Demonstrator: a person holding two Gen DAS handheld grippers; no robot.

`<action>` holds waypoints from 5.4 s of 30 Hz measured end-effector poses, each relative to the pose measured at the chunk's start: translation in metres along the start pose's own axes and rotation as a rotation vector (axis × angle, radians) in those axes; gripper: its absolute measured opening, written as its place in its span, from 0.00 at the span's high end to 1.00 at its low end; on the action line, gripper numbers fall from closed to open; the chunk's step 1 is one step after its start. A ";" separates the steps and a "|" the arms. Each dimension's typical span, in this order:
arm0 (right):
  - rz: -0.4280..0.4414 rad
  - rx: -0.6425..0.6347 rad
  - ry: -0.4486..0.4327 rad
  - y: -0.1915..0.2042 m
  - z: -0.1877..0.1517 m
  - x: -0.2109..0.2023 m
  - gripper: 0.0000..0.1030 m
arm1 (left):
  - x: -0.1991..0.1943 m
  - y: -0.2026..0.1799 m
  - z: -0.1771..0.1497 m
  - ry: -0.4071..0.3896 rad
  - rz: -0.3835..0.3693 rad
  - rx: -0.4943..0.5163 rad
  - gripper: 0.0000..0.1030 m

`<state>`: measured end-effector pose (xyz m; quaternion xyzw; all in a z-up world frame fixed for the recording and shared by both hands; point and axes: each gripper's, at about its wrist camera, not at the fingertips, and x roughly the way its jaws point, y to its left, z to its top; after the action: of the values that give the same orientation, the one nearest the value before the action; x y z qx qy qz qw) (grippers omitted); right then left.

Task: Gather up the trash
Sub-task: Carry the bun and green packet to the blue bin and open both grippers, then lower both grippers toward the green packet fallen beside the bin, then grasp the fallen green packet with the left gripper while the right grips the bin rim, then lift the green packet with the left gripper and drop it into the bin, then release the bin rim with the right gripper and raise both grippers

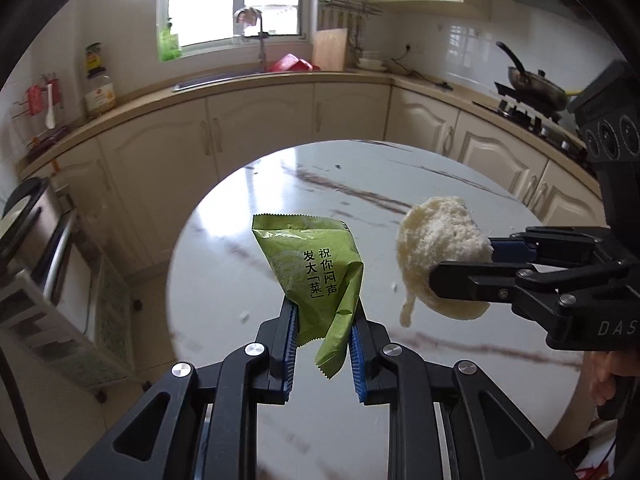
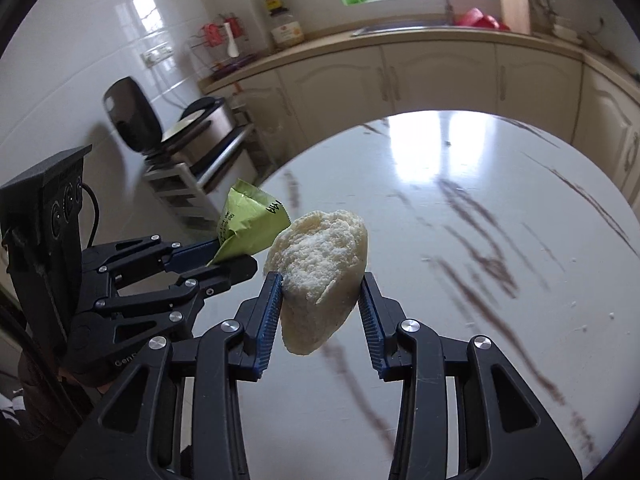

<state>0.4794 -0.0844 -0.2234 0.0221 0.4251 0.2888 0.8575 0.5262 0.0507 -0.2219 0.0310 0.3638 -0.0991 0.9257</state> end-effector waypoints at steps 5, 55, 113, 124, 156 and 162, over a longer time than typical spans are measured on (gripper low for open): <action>0.072 -0.059 0.009 0.076 -0.005 0.016 0.65 | -0.064 0.029 -0.056 -0.025 0.078 -0.052 0.82; 0.088 -0.117 0.320 0.210 -0.086 0.300 0.56 | -0.112 0.213 -0.288 0.249 0.313 -0.587 0.28; -0.011 -0.133 0.728 0.056 -0.249 0.590 0.85 | 0.225 0.230 -0.797 0.767 0.432 -0.984 0.18; -0.012 -0.126 0.729 0.053 -0.249 0.591 0.85 | 0.239 0.238 -0.791 0.667 0.420 -0.952 0.89; -0.019 -0.121 0.715 0.050 -0.253 0.576 0.81 | 0.167 0.218 -0.462 0.261 0.314 -0.539 0.13; -0.021 -0.088 0.696 0.049 -0.240 0.556 0.64 | 0.154 0.237 -0.452 0.270 0.310 -0.674 0.13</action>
<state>0.5405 0.1928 -0.7608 -0.1192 0.6792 0.2882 0.6644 0.3834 0.3167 -0.6620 -0.2075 0.4853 0.1721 0.8317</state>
